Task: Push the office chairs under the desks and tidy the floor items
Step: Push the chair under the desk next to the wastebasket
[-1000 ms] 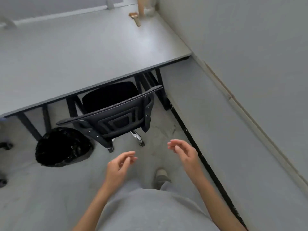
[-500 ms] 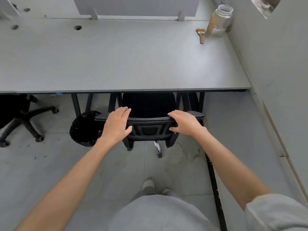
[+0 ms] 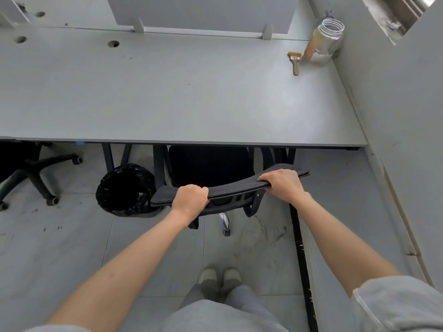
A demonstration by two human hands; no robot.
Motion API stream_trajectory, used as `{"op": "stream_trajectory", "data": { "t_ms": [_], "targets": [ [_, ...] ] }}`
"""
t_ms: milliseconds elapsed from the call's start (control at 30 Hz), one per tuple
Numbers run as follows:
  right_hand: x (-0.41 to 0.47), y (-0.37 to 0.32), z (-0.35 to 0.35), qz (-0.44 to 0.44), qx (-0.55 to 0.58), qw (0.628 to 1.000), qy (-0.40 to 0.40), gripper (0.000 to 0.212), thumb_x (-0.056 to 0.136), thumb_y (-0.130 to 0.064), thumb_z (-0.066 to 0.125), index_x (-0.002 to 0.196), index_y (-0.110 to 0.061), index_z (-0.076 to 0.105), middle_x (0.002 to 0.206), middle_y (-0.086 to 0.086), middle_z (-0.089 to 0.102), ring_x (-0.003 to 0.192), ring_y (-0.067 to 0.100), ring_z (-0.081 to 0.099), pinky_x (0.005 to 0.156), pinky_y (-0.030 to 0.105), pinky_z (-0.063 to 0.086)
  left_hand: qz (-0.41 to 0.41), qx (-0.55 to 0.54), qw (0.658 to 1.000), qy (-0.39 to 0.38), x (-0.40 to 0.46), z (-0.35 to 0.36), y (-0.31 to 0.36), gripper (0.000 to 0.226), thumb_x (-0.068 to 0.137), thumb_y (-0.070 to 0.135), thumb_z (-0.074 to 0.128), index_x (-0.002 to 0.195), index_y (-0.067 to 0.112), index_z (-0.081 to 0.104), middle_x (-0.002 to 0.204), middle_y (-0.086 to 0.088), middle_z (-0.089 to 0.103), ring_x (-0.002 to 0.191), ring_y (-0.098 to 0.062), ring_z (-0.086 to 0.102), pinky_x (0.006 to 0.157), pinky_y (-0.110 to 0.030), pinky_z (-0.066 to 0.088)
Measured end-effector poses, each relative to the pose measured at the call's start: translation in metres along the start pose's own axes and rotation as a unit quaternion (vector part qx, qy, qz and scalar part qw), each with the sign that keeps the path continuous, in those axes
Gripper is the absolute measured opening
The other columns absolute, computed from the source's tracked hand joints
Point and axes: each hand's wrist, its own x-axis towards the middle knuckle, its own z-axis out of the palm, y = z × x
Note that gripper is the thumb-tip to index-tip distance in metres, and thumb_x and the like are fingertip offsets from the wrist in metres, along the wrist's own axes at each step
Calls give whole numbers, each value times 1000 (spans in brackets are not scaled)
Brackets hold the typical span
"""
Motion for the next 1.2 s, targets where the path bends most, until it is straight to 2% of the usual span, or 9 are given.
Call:
{"op": "stream_trajectory", "data": {
  "t_ms": [100,233,333,467,633,900,1000,1100,1200],
  "targets": [
    [7,8,-2,-3,-3,1000,-6,24,91,-31,50,109,-37,64,109,-11,69,103,19,62,74,31,47,-36,-8,999,-28,3,-7,16,7,77,13,64,71,10,61,62,-5,63,50,-20,46,45,-26,30],
    [0,3,4,-11,1,1000,-5,26,91,-27,49,112,-34,64,104,-5,70,98,22,61,68,29,41,-89,-42,993,-59,-5,-6,20,19,92,15,41,88,8,58,83,-7,65,73,-24,57,57,-30,34],
    [-21,-16,11,-9,6,1000,-2,28,91,-21,48,112,-29,64,97,-1,71,92,23,62,64,28,42,-95,-86,991,-26,-26,1,11,12,85,13,55,77,5,59,71,-11,64,67,-28,58,53,-31,34],
    [-63,-40,34,-2,39,998,42,23,82,-16,54,97,-21,71,89,-1,73,85,22,66,65,31,53,-65,-69,995,-6,-70,7,6,37,32,7,87,43,10,51,35,-3,44,29,-18,38,32,-19,23],
    [-108,-53,55,-37,76,988,131,18,61,-14,72,78,-20,75,72,-5,74,66,19,70,44,27,52,-62,-104,992,-35,-115,17,23,42,28,8,87,41,11,47,34,-1,41,28,-18,40,32,-18,20],
    [-124,-26,41,-31,29,998,55,29,82,-25,62,110,-32,68,111,-10,69,105,15,63,76,27,47,-29,-114,992,42,-135,18,75,71,18,5,84,47,19,21,36,5,18,36,-13,14,49,-14,-10],
    [-138,-32,42,-29,22,999,40,29,79,-24,65,107,-32,69,105,-8,72,99,19,66,75,29,48,-18,-104,994,38,-155,17,83,66,20,4,84,45,18,24,32,4,23,35,-14,14,42,-16,-5],
    [-168,-59,59,-43,47,993,102,27,62,-19,77,88,-27,75,79,-3,75,71,22,71,59,29,52,-3,-88,996,2,-188,20,70,47,24,9,85,39,15,40,31,1,39,27,-16,29,35,-16,12],
    [-200,-100,80,-47,83,985,146,25,54,-23,68,77,-28,76,68,-10,73,59,15,70,48,21,50,11,-71,997,0,-223,36,42,39,29,11,85,42,13,49,35,-1,44,29,-18,42,30,-16,24]
  ]
}}
